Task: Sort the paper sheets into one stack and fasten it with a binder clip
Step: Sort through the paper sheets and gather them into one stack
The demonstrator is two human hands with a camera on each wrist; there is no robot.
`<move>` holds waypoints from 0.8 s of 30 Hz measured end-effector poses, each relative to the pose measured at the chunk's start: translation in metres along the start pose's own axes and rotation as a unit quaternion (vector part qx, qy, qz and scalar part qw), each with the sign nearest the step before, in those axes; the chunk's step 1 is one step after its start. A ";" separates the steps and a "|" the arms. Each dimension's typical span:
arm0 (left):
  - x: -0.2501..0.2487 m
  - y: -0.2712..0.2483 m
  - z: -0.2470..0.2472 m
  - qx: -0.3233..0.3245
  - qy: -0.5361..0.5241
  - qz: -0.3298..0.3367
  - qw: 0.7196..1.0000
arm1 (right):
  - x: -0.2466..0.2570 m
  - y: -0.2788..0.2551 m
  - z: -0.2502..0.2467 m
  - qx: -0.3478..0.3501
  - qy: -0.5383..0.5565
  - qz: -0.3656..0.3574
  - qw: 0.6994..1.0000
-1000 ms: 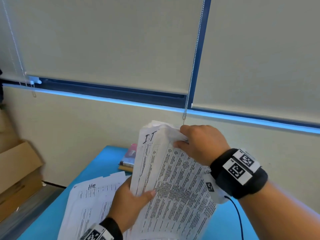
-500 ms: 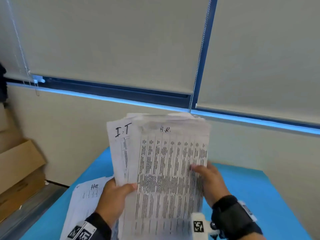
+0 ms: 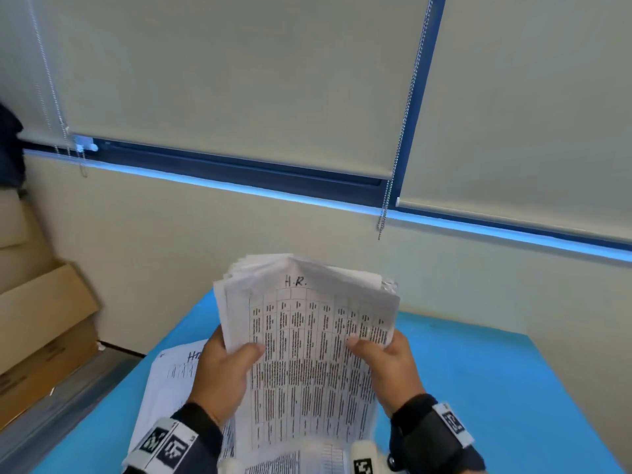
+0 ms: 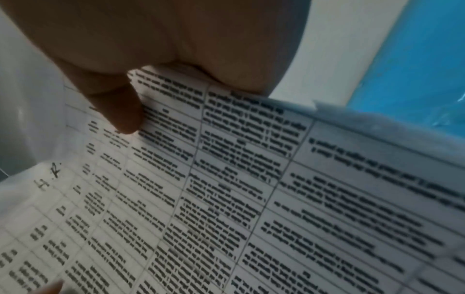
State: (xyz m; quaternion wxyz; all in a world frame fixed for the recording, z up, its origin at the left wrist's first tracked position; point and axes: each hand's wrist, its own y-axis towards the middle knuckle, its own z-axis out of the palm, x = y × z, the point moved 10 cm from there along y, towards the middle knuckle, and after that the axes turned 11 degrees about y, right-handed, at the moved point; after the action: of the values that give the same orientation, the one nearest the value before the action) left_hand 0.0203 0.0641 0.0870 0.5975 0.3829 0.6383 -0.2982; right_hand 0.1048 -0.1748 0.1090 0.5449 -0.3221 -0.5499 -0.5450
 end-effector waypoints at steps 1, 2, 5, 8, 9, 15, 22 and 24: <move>-0.003 0.000 0.001 -0.005 0.017 0.014 1.000 | 0.000 0.000 0.002 -0.001 -0.015 -0.002 1.000; -0.010 0.000 0.003 -0.009 0.027 0.028 0.999 | 0.002 0.002 0.004 -0.003 -0.022 -0.010 1.000; -0.032 0.002 -0.001 -0.022 0.007 0.065 0.998 | 0.017 0.007 0.005 -0.009 0.004 -0.042 0.999; -0.024 0.006 -0.004 -0.020 -0.049 0.040 0.998 | 0.013 0.006 -0.001 0.000 0.027 -0.037 0.999; -0.016 0.005 -0.002 -0.011 -0.055 0.026 0.998 | 0.005 0.003 -0.003 0.004 0.016 -0.018 1.000; 0.033 0.002 0.008 0.024 0.006 -0.017 1.000 | -0.039 -0.015 0.003 0.047 -0.094 0.075 0.992; 0.055 0.003 0.011 0.024 -0.003 -0.057 0.998 | -0.054 -0.020 0.005 0.046 -0.147 0.090 0.984; 0.045 0.004 0.011 0.005 0.011 -0.039 0.999 | -0.048 -0.017 0.005 0.024 -0.137 0.072 0.988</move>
State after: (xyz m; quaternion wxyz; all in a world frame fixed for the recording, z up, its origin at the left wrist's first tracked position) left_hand 0.0302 0.0632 0.0410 0.5760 0.3640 0.6581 -0.3206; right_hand 0.0970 -0.1614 0.0605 0.5098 -0.4192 -0.6072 -0.4423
